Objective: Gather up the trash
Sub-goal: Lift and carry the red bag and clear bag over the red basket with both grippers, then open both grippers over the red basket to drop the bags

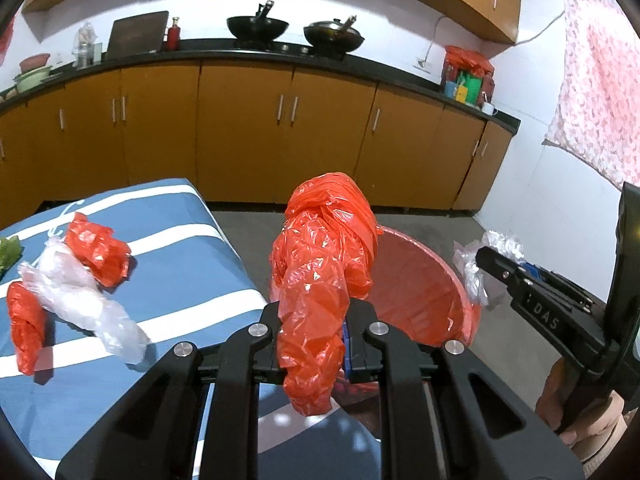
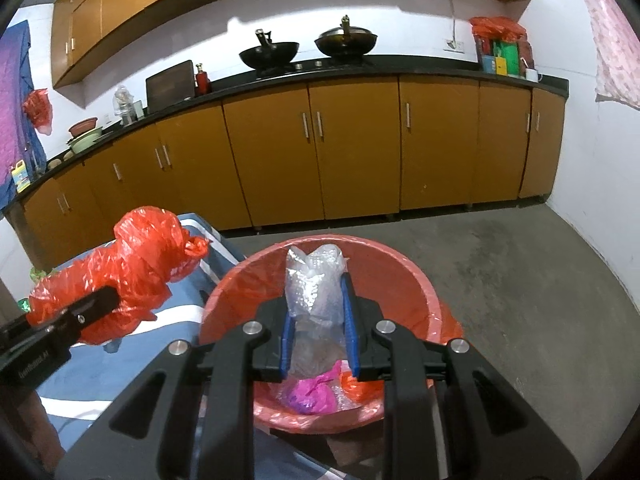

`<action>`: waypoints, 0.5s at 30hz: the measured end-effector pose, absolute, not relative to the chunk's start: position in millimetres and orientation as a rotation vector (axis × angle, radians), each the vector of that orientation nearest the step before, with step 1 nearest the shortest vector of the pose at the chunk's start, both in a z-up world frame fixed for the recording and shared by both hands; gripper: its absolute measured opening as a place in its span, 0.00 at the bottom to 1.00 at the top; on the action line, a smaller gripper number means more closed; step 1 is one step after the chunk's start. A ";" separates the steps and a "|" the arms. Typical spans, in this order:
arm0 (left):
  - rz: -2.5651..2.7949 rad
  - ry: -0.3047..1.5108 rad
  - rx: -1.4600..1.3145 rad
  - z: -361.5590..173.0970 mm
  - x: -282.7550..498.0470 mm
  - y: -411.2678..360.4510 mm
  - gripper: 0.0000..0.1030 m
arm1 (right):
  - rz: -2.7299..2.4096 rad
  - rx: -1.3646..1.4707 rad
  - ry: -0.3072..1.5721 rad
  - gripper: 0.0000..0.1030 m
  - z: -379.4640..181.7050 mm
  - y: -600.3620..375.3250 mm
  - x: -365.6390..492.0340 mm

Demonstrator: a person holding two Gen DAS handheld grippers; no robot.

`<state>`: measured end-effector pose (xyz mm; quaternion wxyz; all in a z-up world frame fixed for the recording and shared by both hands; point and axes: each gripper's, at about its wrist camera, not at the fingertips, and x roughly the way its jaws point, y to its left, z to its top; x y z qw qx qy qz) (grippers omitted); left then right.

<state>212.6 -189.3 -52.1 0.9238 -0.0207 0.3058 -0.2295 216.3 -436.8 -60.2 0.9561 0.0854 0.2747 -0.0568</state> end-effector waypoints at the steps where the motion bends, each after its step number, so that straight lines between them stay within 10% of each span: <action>1: -0.473 0.633 -0.039 -54.5 214.4 -193.2 0.16 | -0.118 0.175 0.560 0.21 -61.4 -438.6 218.1; 15: -0.505 0.680 0.005 -74.7 235.7 -225.7 0.16 | -0.125 0.182 0.565 0.21 -71.6 -455.4 238.7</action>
